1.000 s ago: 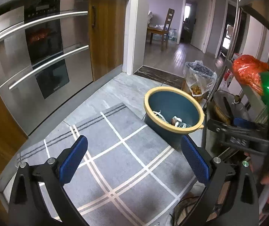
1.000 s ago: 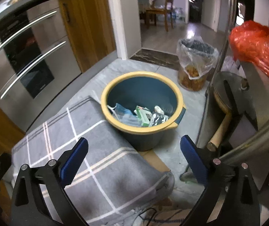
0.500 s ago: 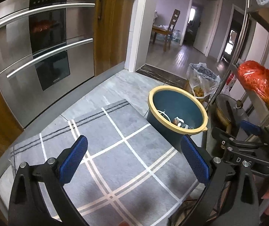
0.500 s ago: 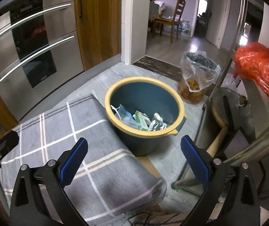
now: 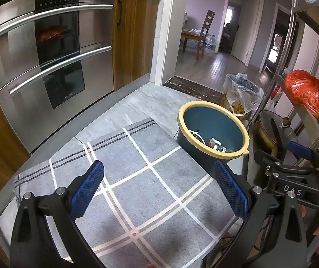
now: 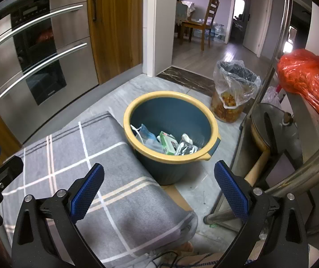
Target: Collect trash
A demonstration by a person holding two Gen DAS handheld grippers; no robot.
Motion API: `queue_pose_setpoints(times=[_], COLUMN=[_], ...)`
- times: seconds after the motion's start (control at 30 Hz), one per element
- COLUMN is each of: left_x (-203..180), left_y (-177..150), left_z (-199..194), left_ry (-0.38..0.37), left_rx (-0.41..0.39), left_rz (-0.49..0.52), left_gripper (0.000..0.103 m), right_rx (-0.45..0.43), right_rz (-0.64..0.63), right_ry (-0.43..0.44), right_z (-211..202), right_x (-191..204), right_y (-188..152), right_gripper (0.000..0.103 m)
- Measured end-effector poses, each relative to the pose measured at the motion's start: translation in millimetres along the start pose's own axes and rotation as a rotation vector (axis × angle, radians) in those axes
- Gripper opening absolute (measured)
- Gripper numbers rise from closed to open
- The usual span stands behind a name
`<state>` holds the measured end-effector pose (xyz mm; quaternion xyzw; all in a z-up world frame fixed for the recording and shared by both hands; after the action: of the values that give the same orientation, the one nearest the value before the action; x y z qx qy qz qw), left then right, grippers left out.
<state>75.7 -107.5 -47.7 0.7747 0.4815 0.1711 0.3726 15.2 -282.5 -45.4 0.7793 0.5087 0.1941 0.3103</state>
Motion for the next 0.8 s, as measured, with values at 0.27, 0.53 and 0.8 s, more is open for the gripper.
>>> queue_pose_setpoints(times=[0.27, 0.53, 0.8], left_x=[-0.1, 0.2, 2.2], left_y=[-0.8, 1.5, 2.2], left_z=[0.7, -0.7, -0.7], left_ry=[0.001, -0.002, 0.000], left_rx=[0.000, -0.005, -0.005], left_rz=[0.003, 0.014, 0.012], left_gripper=[0.097, 0.097, 0.097], right_rx=[0.001, 0.000, 0.002], right_rz=[-0.001, -0.002, 0.001], right_ry=[0.000, 0.000, -0.001], right_z=[0.2, 0.2, 0.7], right_x=[-0.1, -0.5, -1.4], right_y=[0.0, 0.0, -0.3], right_gripper=[0.098, 0.098, 0.098])
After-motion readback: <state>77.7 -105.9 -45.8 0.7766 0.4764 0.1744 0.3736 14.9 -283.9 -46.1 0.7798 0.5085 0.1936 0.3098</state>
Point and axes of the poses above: each gripper's, at about its wrist camera, not at the fingertips, and z roughly the way its jaws point, x to its left, y to its top, the point moved 7 cm from there along z, roughly the way its jaws point, and after that the axes turned 1 degree about -x, right-handed, at the moved point
